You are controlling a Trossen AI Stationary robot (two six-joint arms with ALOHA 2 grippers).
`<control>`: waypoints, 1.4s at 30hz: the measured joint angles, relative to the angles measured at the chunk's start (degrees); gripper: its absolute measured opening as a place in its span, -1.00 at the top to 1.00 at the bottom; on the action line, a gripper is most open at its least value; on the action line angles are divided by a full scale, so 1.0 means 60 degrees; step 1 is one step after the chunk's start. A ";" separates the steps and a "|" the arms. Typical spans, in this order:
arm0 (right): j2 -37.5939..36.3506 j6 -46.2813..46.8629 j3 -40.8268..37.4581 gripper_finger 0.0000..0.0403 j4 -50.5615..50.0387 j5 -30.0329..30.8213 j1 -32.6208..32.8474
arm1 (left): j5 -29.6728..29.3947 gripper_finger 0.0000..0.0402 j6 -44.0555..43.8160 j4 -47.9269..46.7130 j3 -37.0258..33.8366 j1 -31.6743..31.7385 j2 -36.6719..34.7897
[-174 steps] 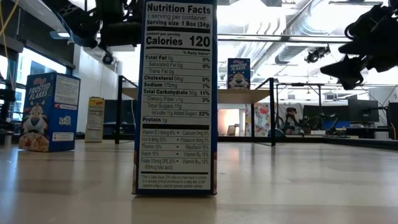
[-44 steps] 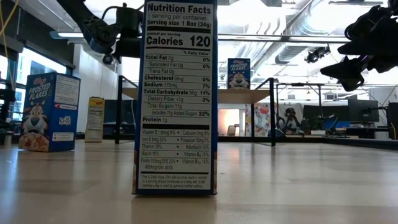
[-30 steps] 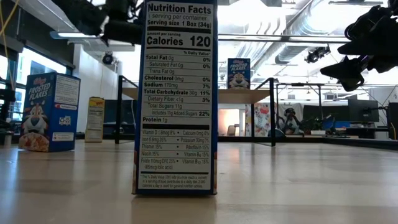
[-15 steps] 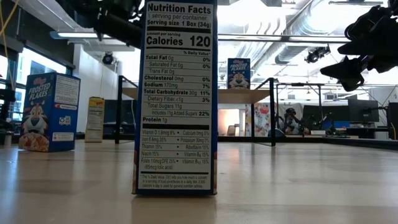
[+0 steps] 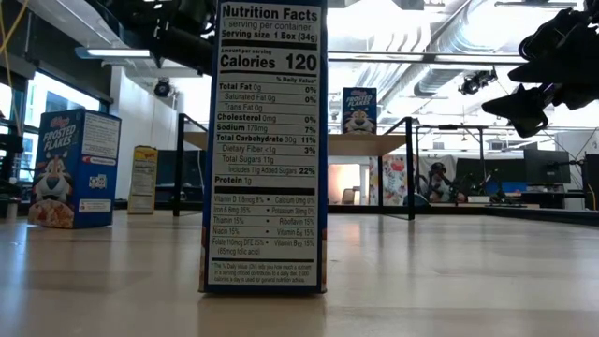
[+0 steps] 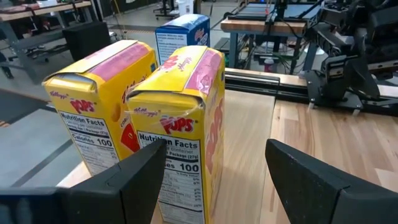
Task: Stack cereal on shelf
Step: Put the right yellow cereal box on the shelf aligned with the other yellow cereal box, then put the top blue cereal box on the shelf aligned with the other blue cereal box
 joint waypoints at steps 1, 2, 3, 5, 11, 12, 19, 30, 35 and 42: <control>-0.0001 0.0001 0.0000 -0.32 0.0001 0.0003 0.0000 | -0.0004 -0.33 0.0000 0.0003 0.0000 -0.0003 0.0000; 0.0000 -0.0001 0.0000 -0.32 0.0000 0.0002 0.0000 | -0.0003 -0.33 0.0000 0.0003 0.0000 -0.0003 0.0000; -0.0001 0.0001 0.0000 -0.32 -0.0001 0.0003 0.0000 | -0.0004 -0.33 0.0000 -0.0003 0.0000 -0.0003 -0.0009; 0.0001 0.0001 0.0000 -0.32 0.0001 0.0003 0.0000 | -0.0130 -0.33 0.0002 -0.0146 0.0000 -0.0003 -0.0129; -0.0001 -0.0001 0.0000 -0.32 0.0001 0.0003 0.0000 | -0.0708 -0.33 0.0000 -0.1230 0.0000 -0.0046 -0.1026; 0.0000 0.0001 0.0000 -0.32 0.0000 0.0002 0.0000 | -0.0767 -0.33 -0.0024 -0.1480 0.0000 -0.0087 -0.1182; 0.0000 0.0001 0.0000 -0.32 -0.0001 0.0003 0.0000 | -0.0765 -0.33 -0.0149 -0.2659 0.0000 -0.0791 -0.2184; 0.0001 -0.0001 0.0000 -0.32 -0.0001 0.0003 0.0000 | -0.1570 -0.33 -0.1268 -0.4914 0.0000 -0.2157 -0.3790; 0.0001 0.0001 0.0000 -0.32 -0.0002 0.0000 0.0000 | -0.1730 -0.33 -0.1497 -0.6091 0.0000 -0.2820 -0.4373; 0.0001 0.0001 0.0004 -0.32 -0.0032 -0.1274 0.0000 | -0.1752 -0.33 -0.1242 -0.7244 0.0000 -0.3729 -0.4909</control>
